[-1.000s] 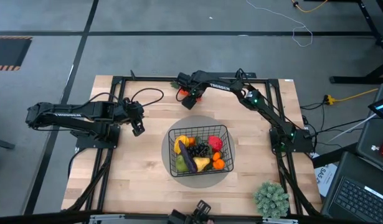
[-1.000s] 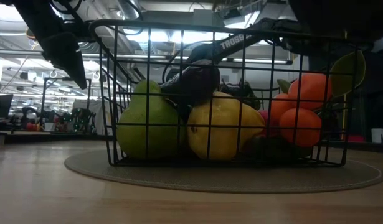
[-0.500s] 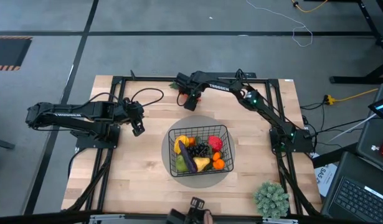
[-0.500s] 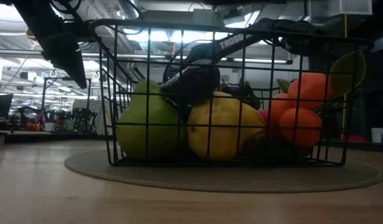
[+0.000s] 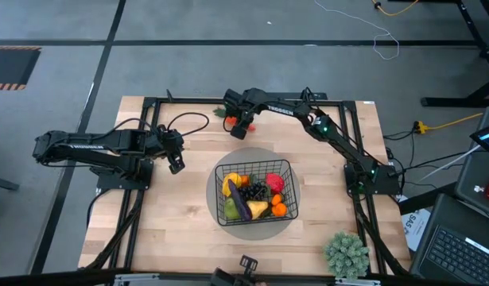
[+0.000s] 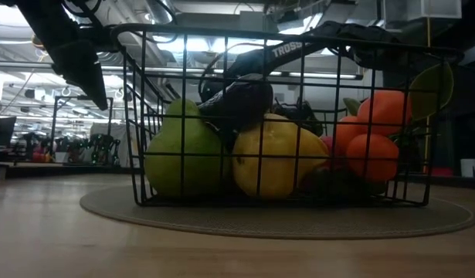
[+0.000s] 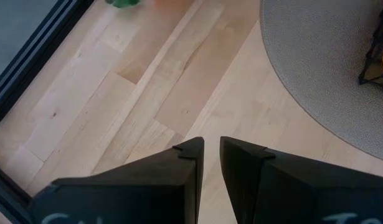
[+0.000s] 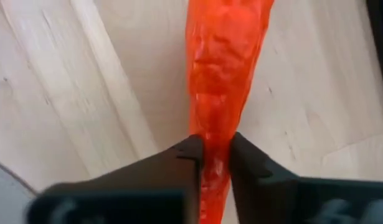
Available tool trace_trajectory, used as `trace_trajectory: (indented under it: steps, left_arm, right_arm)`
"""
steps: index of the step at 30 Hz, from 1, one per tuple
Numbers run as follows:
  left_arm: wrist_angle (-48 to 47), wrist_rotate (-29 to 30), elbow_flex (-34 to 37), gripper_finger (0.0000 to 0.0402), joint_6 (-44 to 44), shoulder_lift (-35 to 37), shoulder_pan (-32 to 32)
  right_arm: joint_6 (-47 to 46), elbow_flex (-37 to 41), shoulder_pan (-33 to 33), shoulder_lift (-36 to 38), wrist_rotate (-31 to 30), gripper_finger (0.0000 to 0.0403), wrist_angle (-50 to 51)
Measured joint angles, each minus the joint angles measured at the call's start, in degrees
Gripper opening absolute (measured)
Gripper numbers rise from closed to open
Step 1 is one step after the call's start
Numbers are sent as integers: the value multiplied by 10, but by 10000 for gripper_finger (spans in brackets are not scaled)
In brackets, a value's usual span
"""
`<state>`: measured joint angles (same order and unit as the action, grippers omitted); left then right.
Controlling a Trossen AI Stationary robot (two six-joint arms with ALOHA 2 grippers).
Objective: Build produce basket
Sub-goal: Put the orange carrot into the wire black basket
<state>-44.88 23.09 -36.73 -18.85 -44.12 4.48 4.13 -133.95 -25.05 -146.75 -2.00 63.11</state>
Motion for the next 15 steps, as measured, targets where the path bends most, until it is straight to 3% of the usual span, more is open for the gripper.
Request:
trace_trajectory:
  steps: [3,11,15]
  left_arm:
    - [0,0,0,41,0,0,0]
    - [0,0,0,41,0,0,0]
    - [0,0,0,41,0,0,0]
  right_arm:
    - [-10,0,4,1,4,13,8]
    - [-24,-9,33,9,5,4,21]
    - [-39,-9,54,34,-53,2,56]
